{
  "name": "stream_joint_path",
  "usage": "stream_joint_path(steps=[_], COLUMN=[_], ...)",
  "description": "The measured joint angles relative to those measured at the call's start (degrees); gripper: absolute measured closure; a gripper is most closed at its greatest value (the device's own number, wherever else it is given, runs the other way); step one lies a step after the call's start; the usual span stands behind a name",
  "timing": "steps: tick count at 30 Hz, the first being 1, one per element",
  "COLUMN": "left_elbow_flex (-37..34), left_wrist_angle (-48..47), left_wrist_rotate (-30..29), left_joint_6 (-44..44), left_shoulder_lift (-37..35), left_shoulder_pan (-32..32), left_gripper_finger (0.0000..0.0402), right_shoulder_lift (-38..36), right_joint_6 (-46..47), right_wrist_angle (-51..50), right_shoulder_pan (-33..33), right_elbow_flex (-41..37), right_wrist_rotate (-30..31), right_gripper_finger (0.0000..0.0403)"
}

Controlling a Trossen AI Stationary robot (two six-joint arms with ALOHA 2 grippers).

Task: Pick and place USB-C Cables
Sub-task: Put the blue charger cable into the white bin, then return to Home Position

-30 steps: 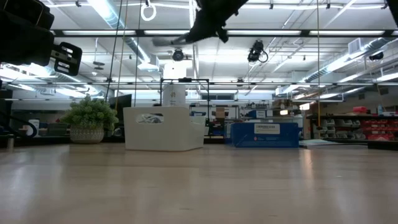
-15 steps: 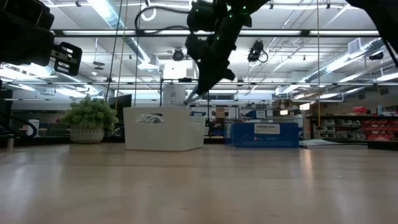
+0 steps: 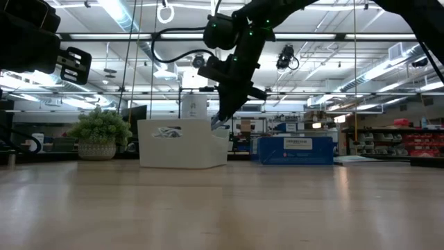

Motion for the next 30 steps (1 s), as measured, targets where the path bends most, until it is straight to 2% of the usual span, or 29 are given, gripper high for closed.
stream_joint_path(steps=[6, 10, 13, 17, 22, 24, 27, 30], left_elbow_flex=[0.0, 0.0, 0.0, 0.0, 0.0, 0.0, 0.0, 0.0], left_wrist_angle=[0.0, 0.0, 0.0, 0.0, 0.0, 0.0, 0.0, 0.0], left_wrist_rotate=[0.0, 0.0, 0.0, 0.0, 0.0, 0.0, 0.0, 0.0], left_joint_6=[0.0, 0.0, 0.0, 0.0, 0.0, 0.0, 0.0, 0.0], left_shoulder_lift=[0.0, 0.0, 0.0, 0.0, 0.0, 0.0, 0.0, 0.0], left_shoulder_pan=[0.0, 0.0, 0.0, 0.0, 0.0, 0.0, 0.0, 0.0], left_gripper_finger=[0.0390, 0.0390, 0.0390, 0.0390, 0.0390, 0.0390, 0.0390, 0.0390], right_shoulder_lift=[0.0, 0.0, 0.0, 0.0, 0.0, 0.0, -0.3, -0.6], right_joint_6=[6.1, 10.8, 11.1, 11.0, 7.5, 4.7, 2.0, 1.5], right_wrist_angle=[1.3, 1.5, 1.7, 3.3, 6.9, 8.7, 10.2, 10.5], right_shoulder_pan=[-0.3, -0.2, 0.0, 0.0, -0.2, -0.4, -0.6, -0.7], right_elbow_flex=[0.0, 0.0, 0.0, 0.0, 0.0, 0.0, 0.0, 0.0], right_wrist_rotate=[0.1, 0.1, -0.8, -8.2, -24.2, -28.7, -29.0, -25.8], right_gripper_finger=[0.0365, 0.0345, 0.0325, 0.0296, 0.0275, 0.0274, 0.0274, 0.0275])
